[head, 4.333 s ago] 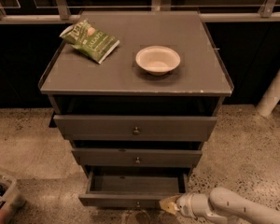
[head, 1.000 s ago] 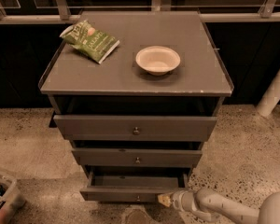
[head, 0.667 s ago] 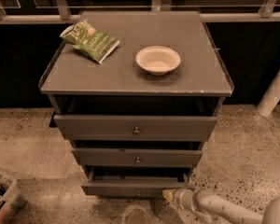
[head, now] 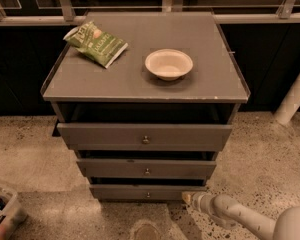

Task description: Close bottom drawer

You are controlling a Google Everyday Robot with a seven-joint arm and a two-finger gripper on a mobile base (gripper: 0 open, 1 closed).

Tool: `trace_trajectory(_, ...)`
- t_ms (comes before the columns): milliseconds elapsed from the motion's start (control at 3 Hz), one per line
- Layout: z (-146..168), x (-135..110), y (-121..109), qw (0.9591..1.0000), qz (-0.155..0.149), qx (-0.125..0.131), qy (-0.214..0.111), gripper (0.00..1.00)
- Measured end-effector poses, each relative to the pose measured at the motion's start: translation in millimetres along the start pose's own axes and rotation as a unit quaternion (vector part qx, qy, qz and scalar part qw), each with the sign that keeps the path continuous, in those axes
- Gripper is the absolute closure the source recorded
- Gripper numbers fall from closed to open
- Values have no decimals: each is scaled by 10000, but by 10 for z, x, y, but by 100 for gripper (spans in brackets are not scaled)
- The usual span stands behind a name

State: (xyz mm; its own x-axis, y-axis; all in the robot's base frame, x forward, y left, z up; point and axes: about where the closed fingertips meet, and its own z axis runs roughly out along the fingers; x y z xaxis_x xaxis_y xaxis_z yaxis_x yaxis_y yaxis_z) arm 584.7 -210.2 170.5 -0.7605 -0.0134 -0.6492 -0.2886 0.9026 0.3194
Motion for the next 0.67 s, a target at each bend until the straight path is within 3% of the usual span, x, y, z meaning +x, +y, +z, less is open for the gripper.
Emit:
trace_trajectory(333,-8,-31,128,9995,-13,-320,39,100)
trace_trajectory(667,-4,-11,130,9995,-10,-300,44,100)
